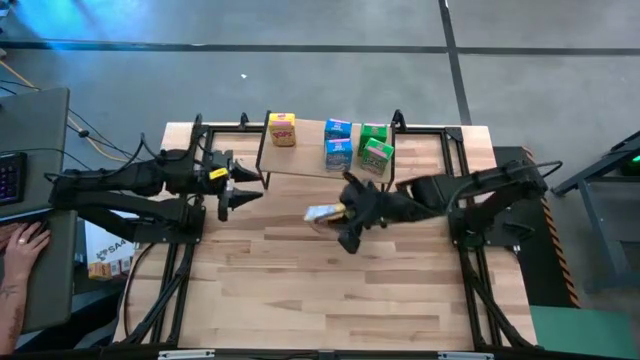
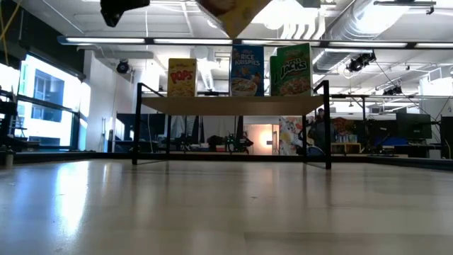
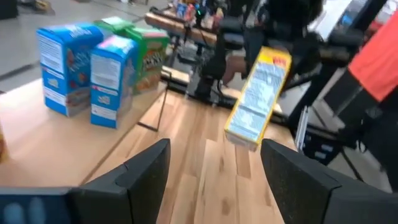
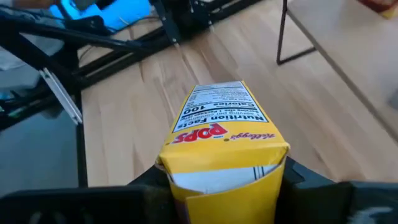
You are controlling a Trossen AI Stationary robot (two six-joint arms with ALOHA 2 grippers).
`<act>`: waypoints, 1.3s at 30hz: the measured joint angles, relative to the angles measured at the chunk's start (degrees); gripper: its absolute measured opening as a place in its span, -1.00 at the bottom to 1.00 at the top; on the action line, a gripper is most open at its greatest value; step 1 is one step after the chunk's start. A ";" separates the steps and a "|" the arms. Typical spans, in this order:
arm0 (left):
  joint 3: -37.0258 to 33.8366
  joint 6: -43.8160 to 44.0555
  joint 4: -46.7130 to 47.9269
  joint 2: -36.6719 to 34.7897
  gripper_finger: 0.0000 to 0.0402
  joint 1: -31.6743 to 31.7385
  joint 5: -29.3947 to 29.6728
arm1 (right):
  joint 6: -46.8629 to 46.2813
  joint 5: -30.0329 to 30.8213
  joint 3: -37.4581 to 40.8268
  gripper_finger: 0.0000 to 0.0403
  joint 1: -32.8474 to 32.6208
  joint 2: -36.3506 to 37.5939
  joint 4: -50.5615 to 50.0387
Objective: Stack cereal on shelf
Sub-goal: Put the yellow cereal box on the shelf aligned with the other yellow cereal box
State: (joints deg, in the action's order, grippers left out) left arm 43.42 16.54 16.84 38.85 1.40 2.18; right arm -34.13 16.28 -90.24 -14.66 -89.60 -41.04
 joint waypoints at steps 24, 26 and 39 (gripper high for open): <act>0.00 -1.69 -25.67 28.71 0.42 -3.12 -15.28 | 7.65 -12.12 0.17 -0.44 4.95 -5.11 2.84; 0.00 -1.67 -27.40 30.42 0.42 -3.67 -15.64 | 8.58 -12.40 0.19 -0.44 4.95 -5.11 2.56; 0.00 -3.48 -30.42 35.63 0.42 -6.72 -10.36 | 8.09 -15.93 0.33 -0.44 5.35 -5.44 1.52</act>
State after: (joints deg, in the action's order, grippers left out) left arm 43.42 13.06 -13.59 74.48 -5.32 -8.18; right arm -26.04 0.36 -89.91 -9.31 -95.04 -39.52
